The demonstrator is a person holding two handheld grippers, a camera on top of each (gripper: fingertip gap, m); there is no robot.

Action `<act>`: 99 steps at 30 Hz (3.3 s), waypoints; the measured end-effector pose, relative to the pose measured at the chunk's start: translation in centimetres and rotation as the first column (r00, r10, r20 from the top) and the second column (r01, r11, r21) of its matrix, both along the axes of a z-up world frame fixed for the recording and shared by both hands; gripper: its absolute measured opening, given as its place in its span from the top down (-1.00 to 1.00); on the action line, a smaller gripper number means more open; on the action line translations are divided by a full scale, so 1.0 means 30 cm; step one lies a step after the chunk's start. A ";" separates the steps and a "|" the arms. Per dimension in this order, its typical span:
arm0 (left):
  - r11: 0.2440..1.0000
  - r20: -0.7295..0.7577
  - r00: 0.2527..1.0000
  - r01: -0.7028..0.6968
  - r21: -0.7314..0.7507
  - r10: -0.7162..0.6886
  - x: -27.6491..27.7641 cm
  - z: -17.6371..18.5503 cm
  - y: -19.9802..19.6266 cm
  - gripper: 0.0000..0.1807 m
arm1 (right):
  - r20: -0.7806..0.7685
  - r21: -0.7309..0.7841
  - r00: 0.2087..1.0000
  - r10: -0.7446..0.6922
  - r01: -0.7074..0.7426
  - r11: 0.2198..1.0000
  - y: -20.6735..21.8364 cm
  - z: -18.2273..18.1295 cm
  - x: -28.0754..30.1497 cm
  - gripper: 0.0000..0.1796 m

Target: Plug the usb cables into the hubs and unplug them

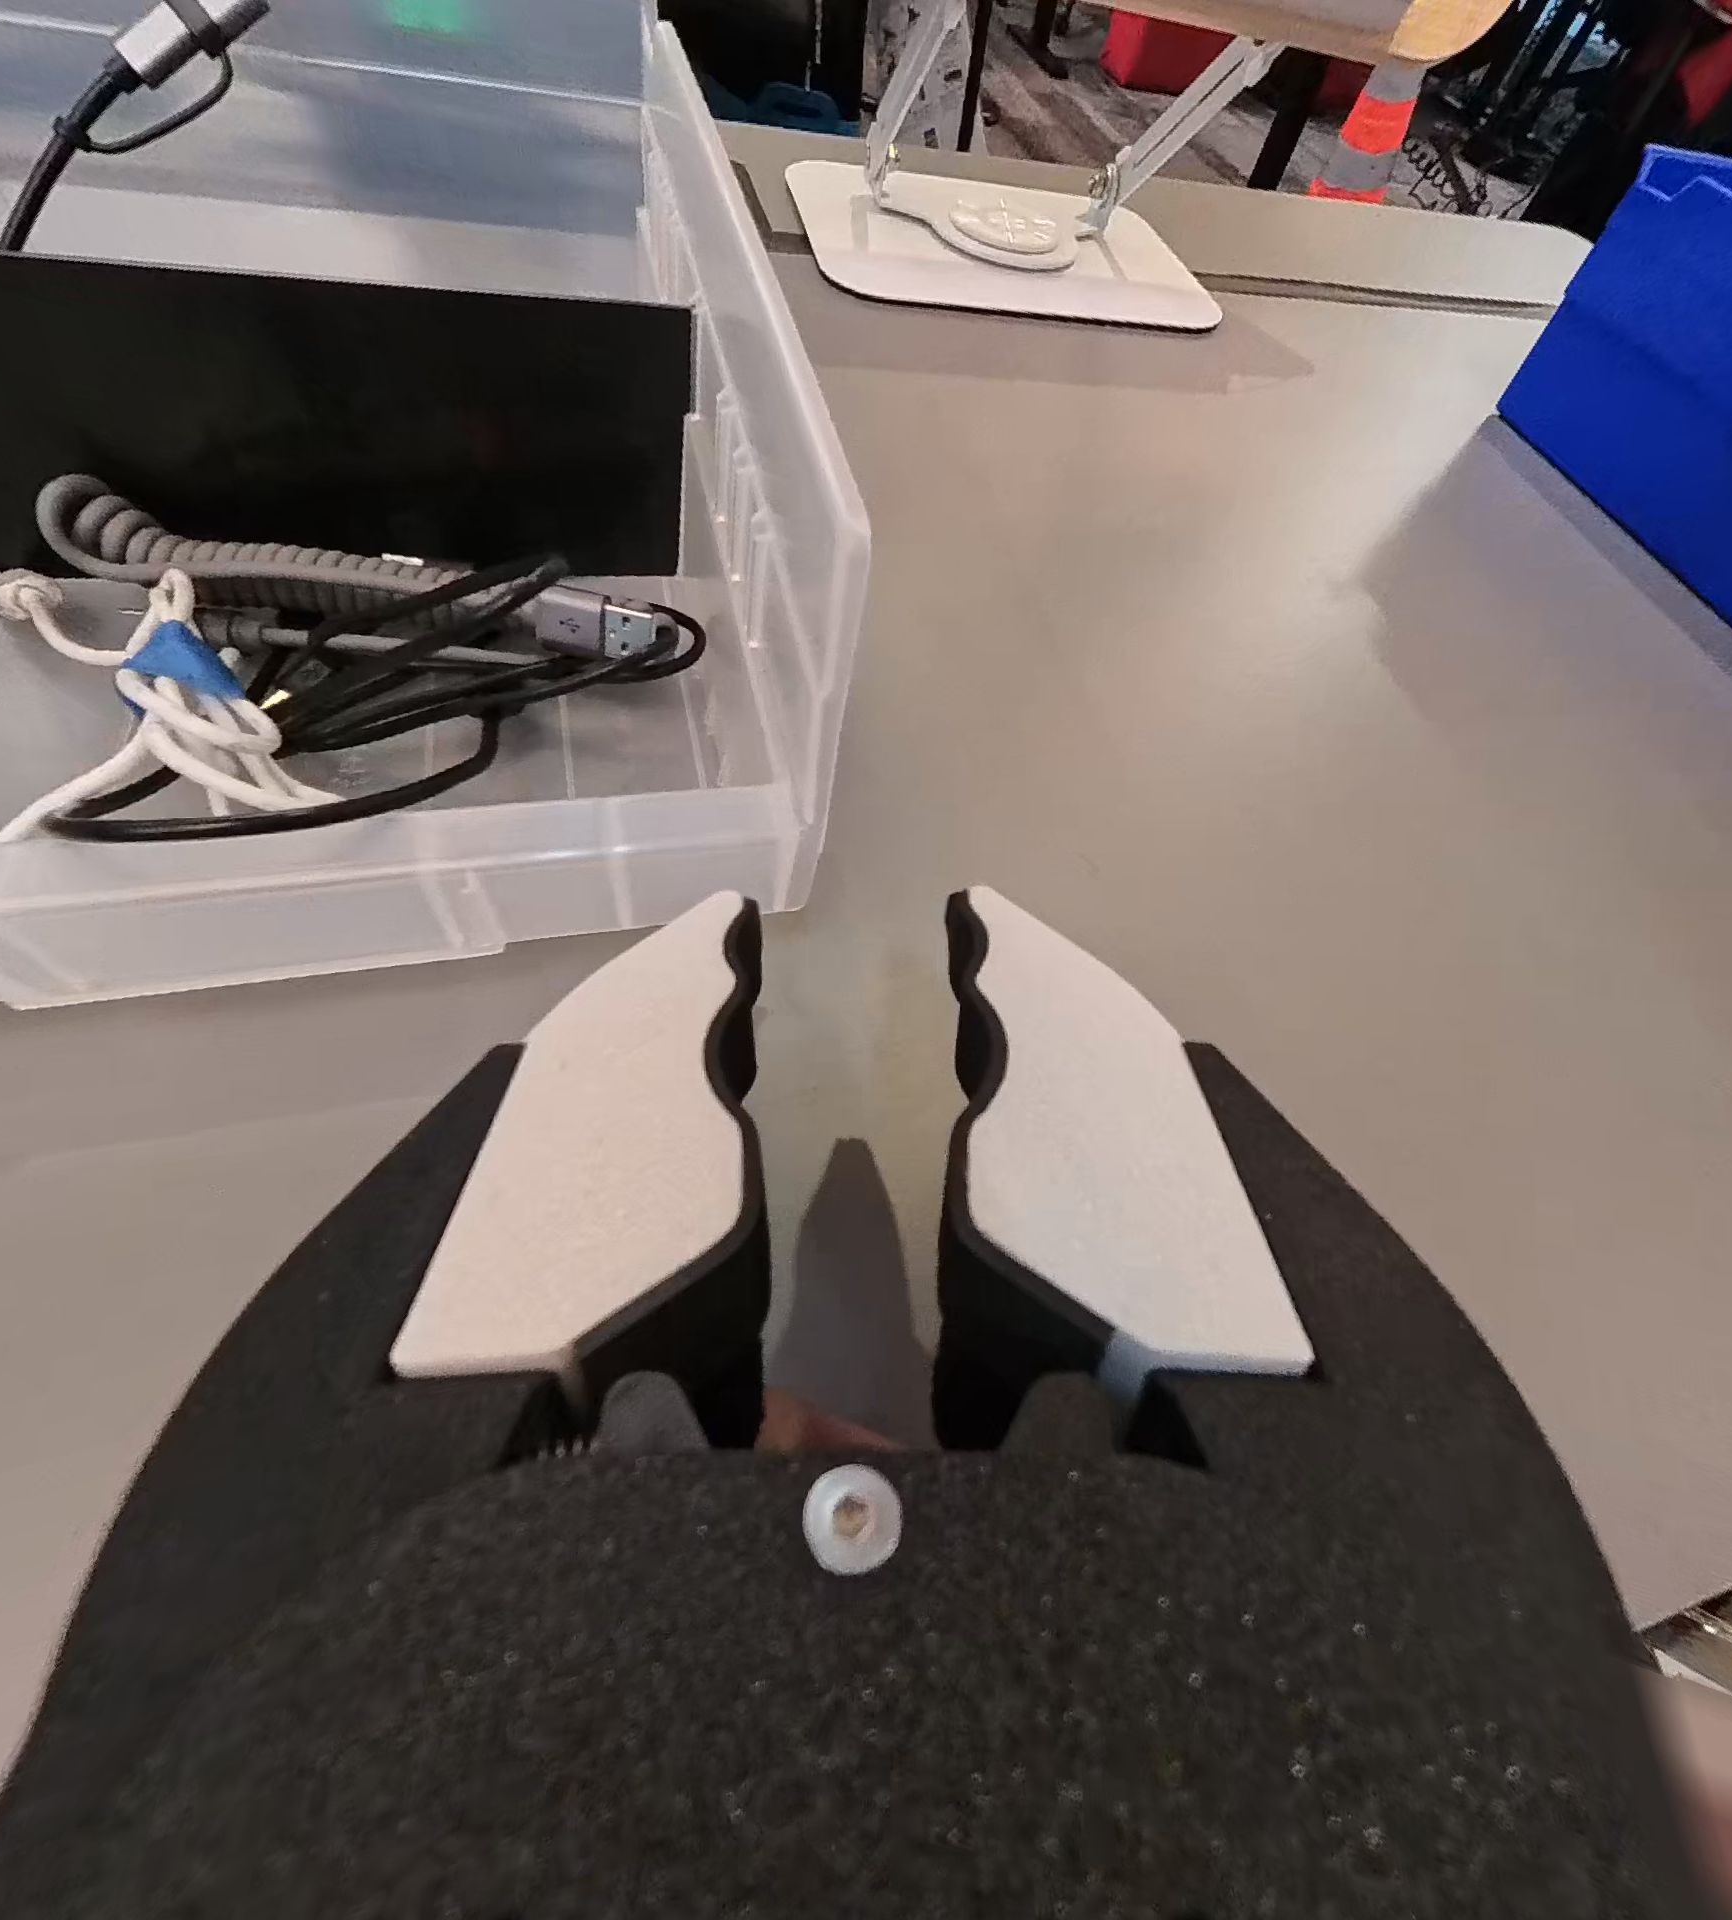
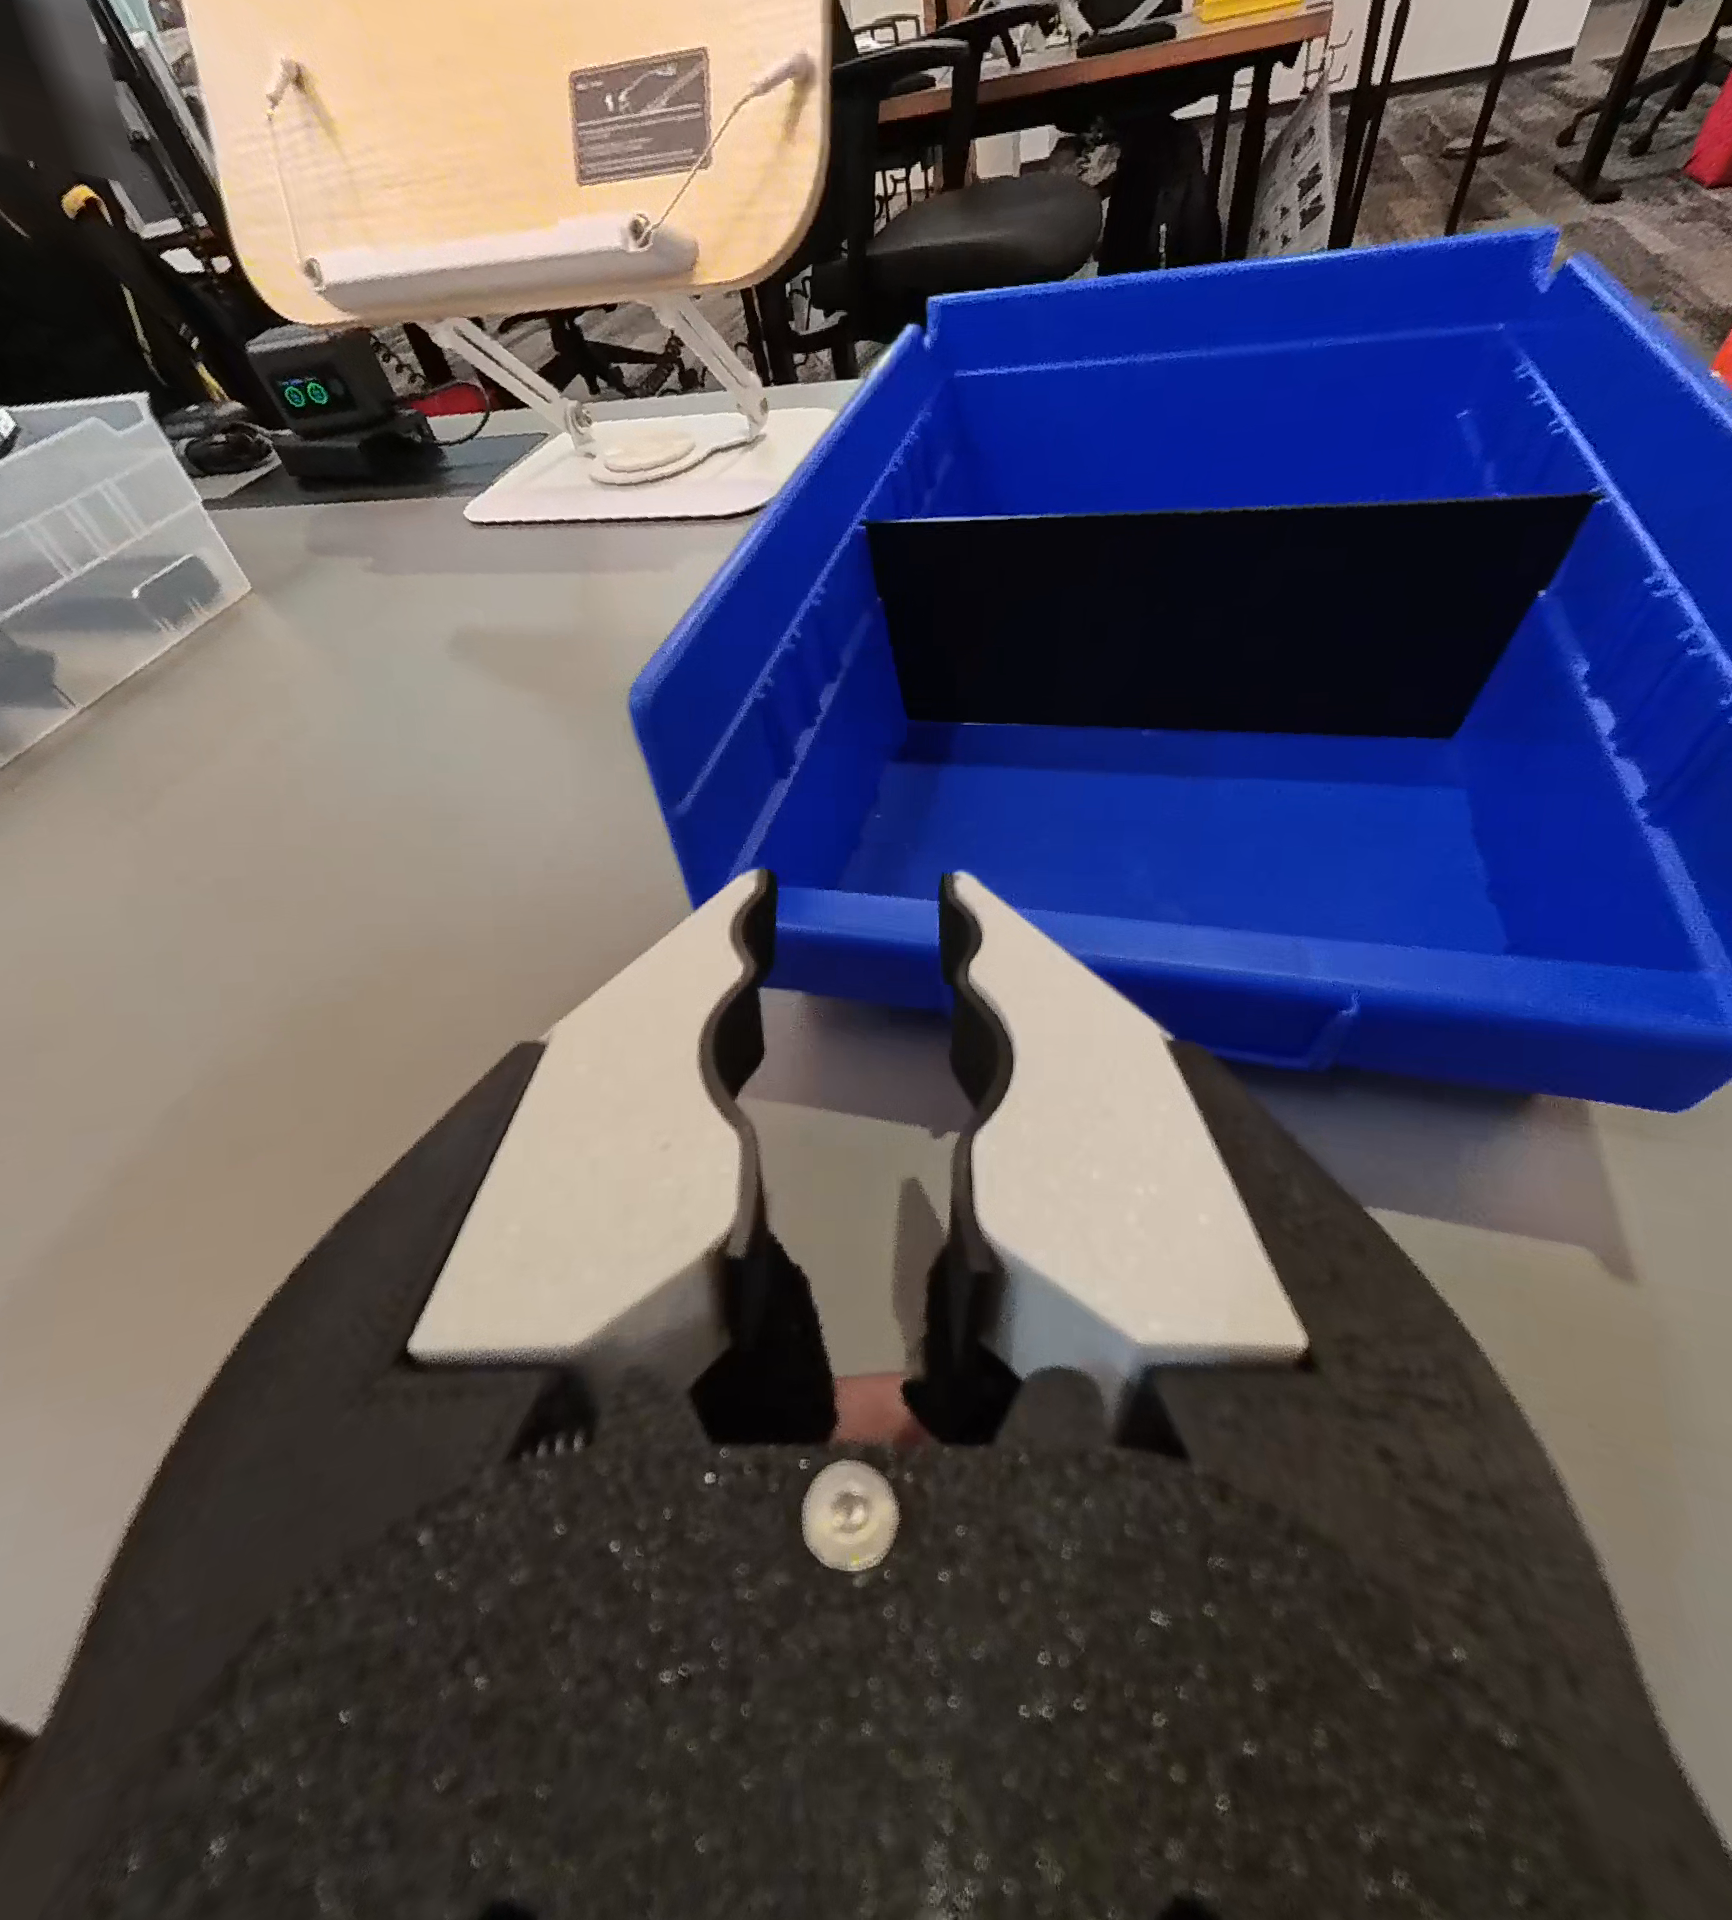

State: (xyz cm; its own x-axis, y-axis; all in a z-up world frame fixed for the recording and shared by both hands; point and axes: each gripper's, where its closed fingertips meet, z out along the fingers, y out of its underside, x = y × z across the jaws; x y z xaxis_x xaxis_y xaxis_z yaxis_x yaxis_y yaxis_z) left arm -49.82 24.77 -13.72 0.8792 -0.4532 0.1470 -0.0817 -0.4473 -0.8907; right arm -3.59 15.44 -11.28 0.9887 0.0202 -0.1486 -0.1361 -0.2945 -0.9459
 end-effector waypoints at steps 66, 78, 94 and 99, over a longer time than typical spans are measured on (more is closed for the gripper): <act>0.236 -0.296 -0.114 0.367 -0.900 -0.948 -0.253 -0.121 0.721 0.87 | -0.029 -0.029 0.931 0.365 -0.366 0.930 0.062 -0.046 -0.278 0.68; 0.662 -0.915 -0.055 0.674 -0.329 -0.399 0.029 0.436 0.655 0.88 | 0.099 0.063 0.879 0.467 -0.474 0.878 0.063 0.033 -0.425 0.67; 0.620 -0.995 0.099 0.780 0.091 0.021 0.748 0.059 0.294 0.88 | 0.122 -0.011 0.855 0.504 -0.507 0.862 0.080 0.011 -0.547 0.62; 0.556 -0.997 -0.009 0.830 -0.051 -0.077 0.794 -0.071 0.329 0.88 | 0.064 0.005 0.863 0.501 -0.503 0.865 0.039 0.012 -0.508 0.63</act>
State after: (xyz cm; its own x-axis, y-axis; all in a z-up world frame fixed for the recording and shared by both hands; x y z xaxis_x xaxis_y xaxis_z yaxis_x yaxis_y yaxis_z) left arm -26.00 34.65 -15.85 -0.3023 -0.4416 -0.8447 -0.8674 0.4950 0.0516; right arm -18.85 16.60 -10.93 0.8509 0.5185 -0.0851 0.0803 -0.2883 -0.9542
